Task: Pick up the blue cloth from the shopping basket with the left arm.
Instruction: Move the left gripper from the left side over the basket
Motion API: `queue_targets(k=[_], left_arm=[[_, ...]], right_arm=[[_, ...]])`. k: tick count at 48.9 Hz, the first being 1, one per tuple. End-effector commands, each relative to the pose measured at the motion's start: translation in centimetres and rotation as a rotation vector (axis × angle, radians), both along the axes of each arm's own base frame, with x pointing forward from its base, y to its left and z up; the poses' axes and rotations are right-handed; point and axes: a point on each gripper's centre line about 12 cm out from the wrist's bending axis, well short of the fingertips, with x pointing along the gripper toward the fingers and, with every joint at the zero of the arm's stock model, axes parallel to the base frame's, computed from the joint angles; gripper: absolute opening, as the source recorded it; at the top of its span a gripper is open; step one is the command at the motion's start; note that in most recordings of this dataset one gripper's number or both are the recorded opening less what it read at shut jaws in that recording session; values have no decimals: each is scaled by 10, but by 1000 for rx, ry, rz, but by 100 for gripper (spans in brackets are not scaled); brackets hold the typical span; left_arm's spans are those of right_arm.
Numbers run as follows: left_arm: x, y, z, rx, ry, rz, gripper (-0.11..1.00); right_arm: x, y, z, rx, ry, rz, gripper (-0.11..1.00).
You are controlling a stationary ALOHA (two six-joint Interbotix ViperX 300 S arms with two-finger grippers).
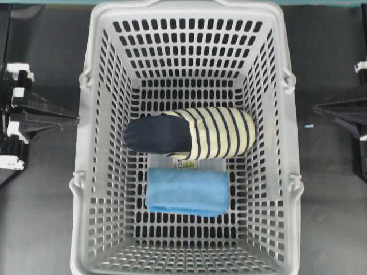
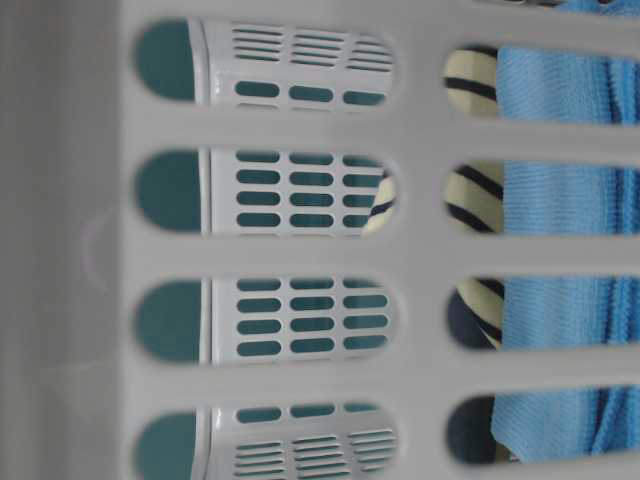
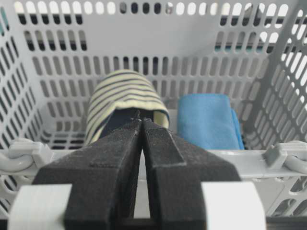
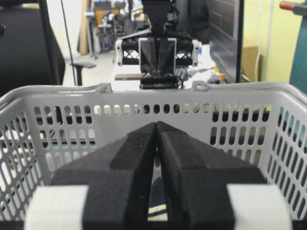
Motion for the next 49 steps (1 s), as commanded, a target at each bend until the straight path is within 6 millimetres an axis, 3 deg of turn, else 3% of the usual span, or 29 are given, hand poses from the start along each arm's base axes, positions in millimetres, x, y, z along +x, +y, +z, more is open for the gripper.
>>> queue_targets(k=[1,5,12,22,30,38,43,49], left_arm=[[-5,-7,22,13,-55,-37,6],[-3,-10,31,-14,-22,-53,0],[7,-15,52,-38,80,-72,0],[42,-19,71,-31,345,-66,0],[74,-21,91,-17,435,-60,0],[102,-27,92,-9,534,-64,0],[116,-29,85,-17,591,-62,0],[133,-33,83,-14,620,-65,0]], right_arm=[[1,-2,2,6,-5,-8,1],[0,-2,-2,18,32,-10,1],[1,-1,-3,19,120,-5,-1],[2,0,9,15,187,1,-1],[1,1,11,13,222,8,-1],[1,4,20,5,192,23,0],[0,5,19,11,201,25,12],[0,5,18,14,209,26,48]])
